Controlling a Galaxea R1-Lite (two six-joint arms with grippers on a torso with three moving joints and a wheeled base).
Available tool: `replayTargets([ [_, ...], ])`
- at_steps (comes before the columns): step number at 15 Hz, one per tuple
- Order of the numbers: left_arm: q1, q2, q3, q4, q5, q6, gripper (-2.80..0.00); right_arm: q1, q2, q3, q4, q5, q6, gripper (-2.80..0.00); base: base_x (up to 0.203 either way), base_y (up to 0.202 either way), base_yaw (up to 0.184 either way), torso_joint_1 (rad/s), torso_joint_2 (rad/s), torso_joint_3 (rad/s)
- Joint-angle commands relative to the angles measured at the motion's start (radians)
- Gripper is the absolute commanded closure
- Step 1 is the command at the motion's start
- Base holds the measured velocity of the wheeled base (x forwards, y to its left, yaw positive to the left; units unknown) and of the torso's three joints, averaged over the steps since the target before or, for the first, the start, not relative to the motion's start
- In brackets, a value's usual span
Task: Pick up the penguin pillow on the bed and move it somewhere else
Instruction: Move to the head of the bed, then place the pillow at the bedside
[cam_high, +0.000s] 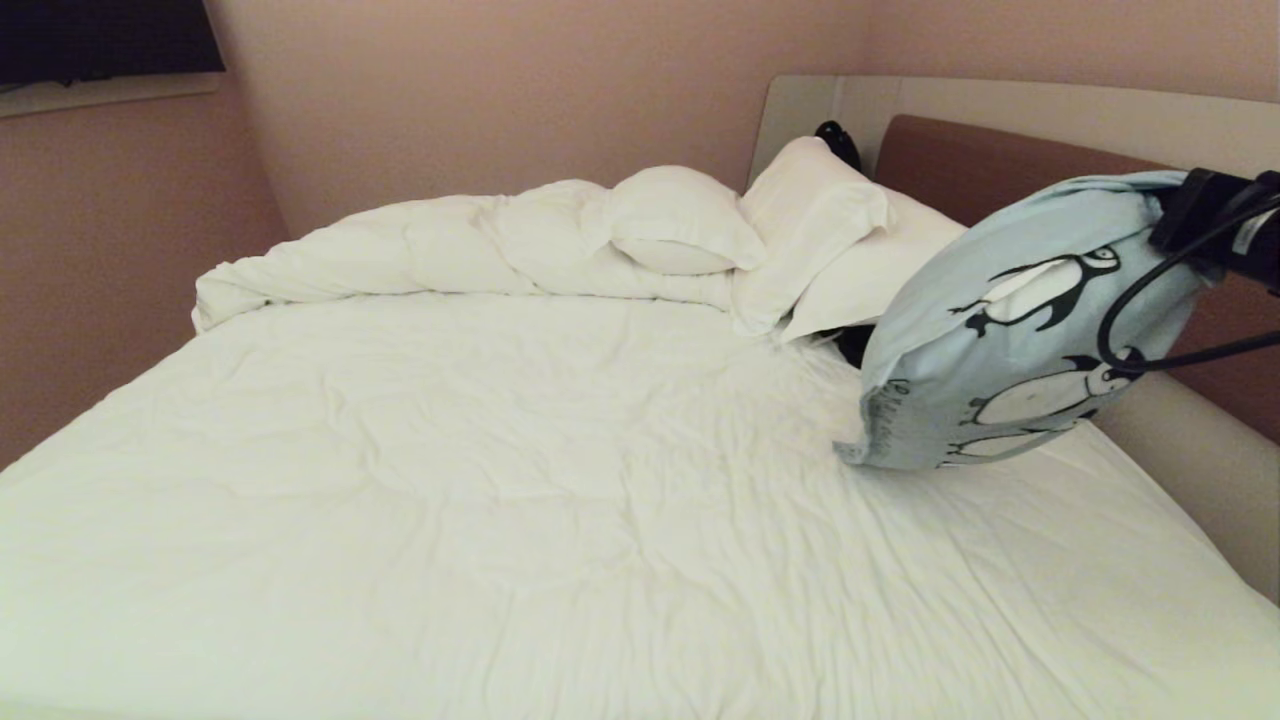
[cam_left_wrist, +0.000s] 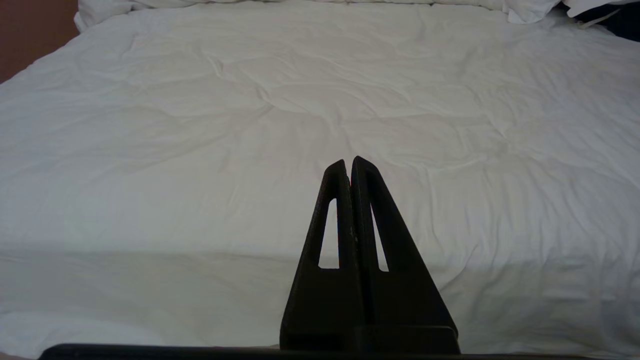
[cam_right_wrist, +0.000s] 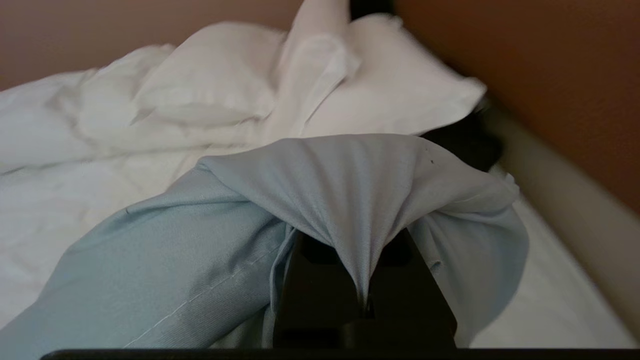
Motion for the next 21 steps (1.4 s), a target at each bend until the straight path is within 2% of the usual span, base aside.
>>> replayTargets([
  [1, 0.000, 0.000, 0.000, 0.000, 0.000, 0.000, 0.00, -0.055, 0.012, -0.004, -0.046, 0.047, -0.007, 0.00, 0.000, 0.000, 0.000, 0.000, 0.00, 0.000],
  [2, 0.000, 0.000, 0.000, 0.000, 0.000, 0.000, 0.00, -0.070, 0.015, -0.014, -0.049, 0.083, -0.010, 0.00, 0.000, 0.000, 0.000, 0.000, 0.00, 0.000],
  [9, 0.000, 0.000, 0.000, 0.000, 0.000, 0.000, 0.00, -0.123, 0.053, -0.122, -0.054, 0.195, -0.008, 0.00, 0.000, 0.000, 0.000, 0.000, 0.00, 0.000],
  [12, 0.000, 0.000, 0.000, 0.000, 0.000, 0.000, 0.00, -0.143, 0.142, -0.196, -0.056, 0.202, -0.010, 0.00, 0.000, 0.000, 0.000, 0.000, 0.00, 0.000],
  [17, 0.000, 0.000, 0.000, 0.000, 0.000, 0.000, 0.00, -0.252, 0.296, -0.288, -0.125, 0.249, -0.012, 0.00, 0.000, 0.000, 0.000, 0.000, 0.00, 0.000],
  [21, 0.000, 0.000, 0.000, 0.000, 0.000, 0.000, 0.00, -0.299, 0.405, -0.409, -0.127, 0.255, -0.008, 0.00, 0.000, 0.000, 0.000, 0.000, 0.00, 0.000],
])
